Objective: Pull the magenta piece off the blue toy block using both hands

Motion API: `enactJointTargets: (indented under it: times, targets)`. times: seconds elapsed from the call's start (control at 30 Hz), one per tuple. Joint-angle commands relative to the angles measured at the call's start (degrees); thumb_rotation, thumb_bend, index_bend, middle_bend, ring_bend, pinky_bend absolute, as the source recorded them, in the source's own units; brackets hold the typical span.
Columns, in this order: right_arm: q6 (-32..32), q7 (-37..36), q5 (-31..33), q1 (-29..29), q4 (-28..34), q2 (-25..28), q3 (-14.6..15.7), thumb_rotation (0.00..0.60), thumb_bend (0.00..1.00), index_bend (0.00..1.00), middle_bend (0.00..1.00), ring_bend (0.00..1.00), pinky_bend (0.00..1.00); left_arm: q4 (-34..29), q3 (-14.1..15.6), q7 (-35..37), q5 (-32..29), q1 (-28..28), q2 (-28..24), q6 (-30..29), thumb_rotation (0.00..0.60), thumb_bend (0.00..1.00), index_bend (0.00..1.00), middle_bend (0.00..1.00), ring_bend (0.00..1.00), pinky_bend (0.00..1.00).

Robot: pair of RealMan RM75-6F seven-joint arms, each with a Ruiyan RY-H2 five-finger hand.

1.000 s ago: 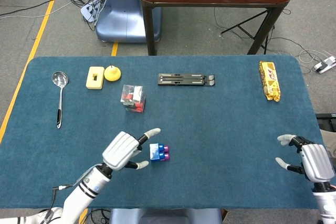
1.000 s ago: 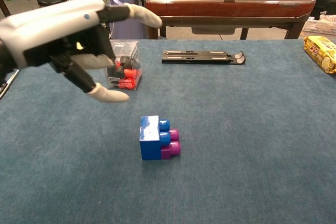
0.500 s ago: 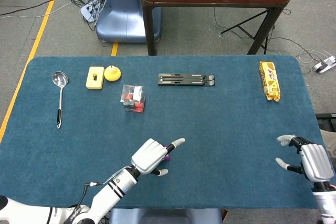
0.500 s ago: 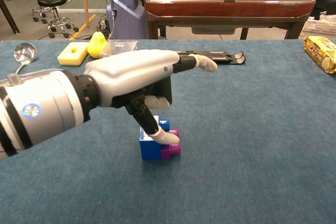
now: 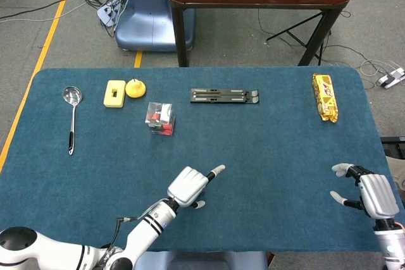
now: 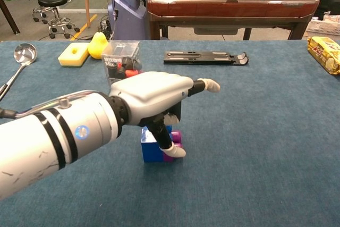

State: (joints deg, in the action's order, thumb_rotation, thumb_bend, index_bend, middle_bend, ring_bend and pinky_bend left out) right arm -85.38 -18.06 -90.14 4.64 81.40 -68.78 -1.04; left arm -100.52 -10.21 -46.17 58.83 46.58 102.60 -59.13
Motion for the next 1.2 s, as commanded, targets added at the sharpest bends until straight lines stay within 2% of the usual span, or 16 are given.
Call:
enactJointTargets:
  times: [0.03,0.33,0.53,0.87,1.2]
  targets:
    - [0.05,-0.06,0.06,-0.01,-0.06,-0.04,0.01,0.600,0.06,0.41,0.48,0.45,0.61,1.39,0.48,-0.77,-0.91,0.59,0.79,-0.52,0.600,0.00,0.08,1.00,1.00,1.00]
    - [0.19,-0.87,0.05,0.05,-1.04,-0.86,0.01,0.600,0.06,0.41,0.48,0.45,0.61,5.34,0.78,-0.48,-2.72,0.82,1.67,-2.26,0.600,0.00,0.09,1.00,1.00,1.00]
    - [0.49,-1.02,-0.03,0.27,-1.27,-1.04,0.02,0.600,0.06,0.41,0.48,0.45,0.61,7.12,1.27,-0.52,-2.69,0.62,0.75,-3.47,0.600,0.00,0.14,1.00,1.00,1.00]
    - [0.80,-1.07,-0.10,0.52,-1.36,-1.33,0.05,0.600,0.06,0.41,0.48,0.45,0.61,6.57,3.12,0.41,-3.11,-0.46,-2.47,-3.64,0.600,0.00,0.15,1.00,1.00,1.00]
    - [0.87,-0.52,-0.20,0.68,-0.60,-0.96,0.04,0.600,0.06,0.41,0.48,0.45,0.61,4.38,3.42,-0.76,-5.58,1.61,-5.07,-0.24,0.600,0.00,0.20,1.00,1.00,1.00]
